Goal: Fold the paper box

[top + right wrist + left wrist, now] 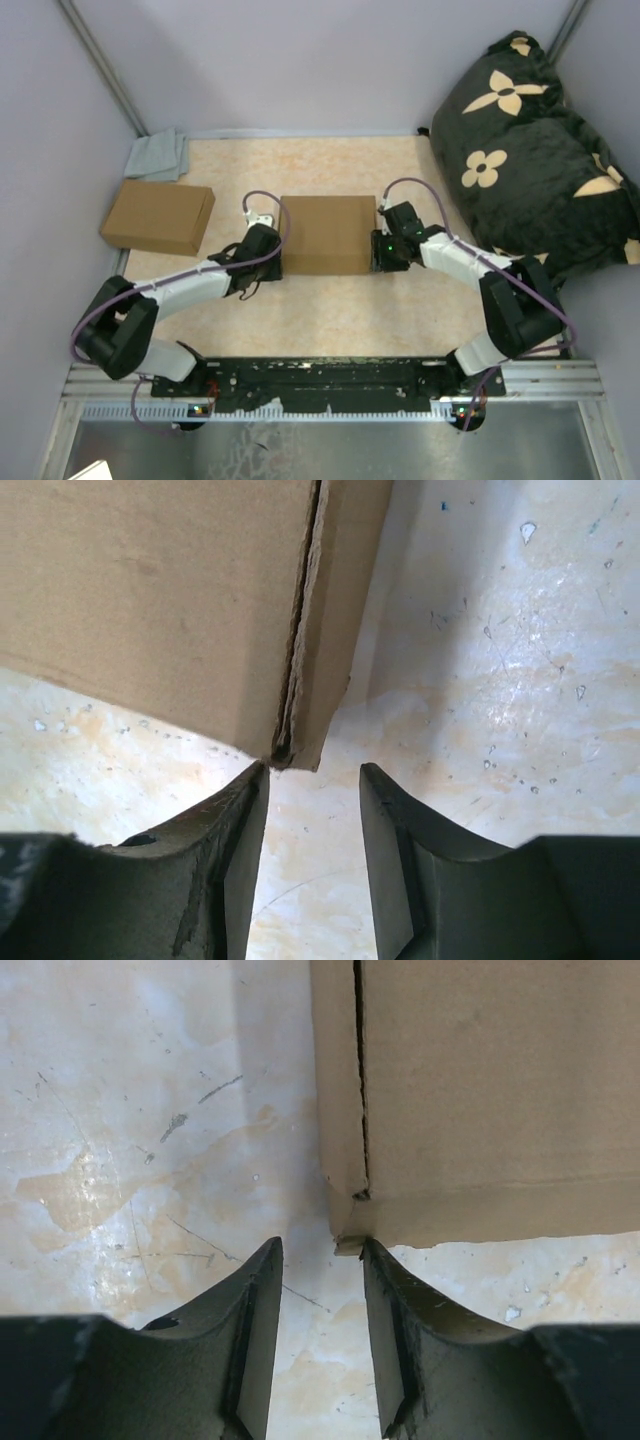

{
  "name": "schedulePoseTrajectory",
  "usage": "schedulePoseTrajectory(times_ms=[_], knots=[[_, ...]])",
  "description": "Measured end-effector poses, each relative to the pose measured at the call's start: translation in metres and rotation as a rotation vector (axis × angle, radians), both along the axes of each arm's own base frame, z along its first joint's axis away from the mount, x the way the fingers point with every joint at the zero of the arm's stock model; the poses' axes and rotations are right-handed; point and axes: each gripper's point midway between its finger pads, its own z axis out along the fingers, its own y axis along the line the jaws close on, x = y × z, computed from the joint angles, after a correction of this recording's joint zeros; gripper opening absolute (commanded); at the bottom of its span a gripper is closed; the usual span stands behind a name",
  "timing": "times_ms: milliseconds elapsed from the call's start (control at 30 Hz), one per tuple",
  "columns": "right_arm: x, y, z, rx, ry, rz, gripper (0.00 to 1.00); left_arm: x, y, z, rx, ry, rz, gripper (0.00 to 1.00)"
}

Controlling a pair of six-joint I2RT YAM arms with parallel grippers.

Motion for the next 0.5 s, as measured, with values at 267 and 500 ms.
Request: schedulePoseTrajectory(times_ms=[267, 500], knots=[[0.017, 0.008, 0.068, 0.074, -0.154, 0.003, 0.31, -0.013, -0.007, 0.046, -0.111, -0.125, -0.06, 0.18], [0.138, 0.069, 0.171, 0.192, -0.421, 0.041, 0.33, -0.024, -0.036, 0.069, -0.235, -0.148, -0.216, 0.22]])
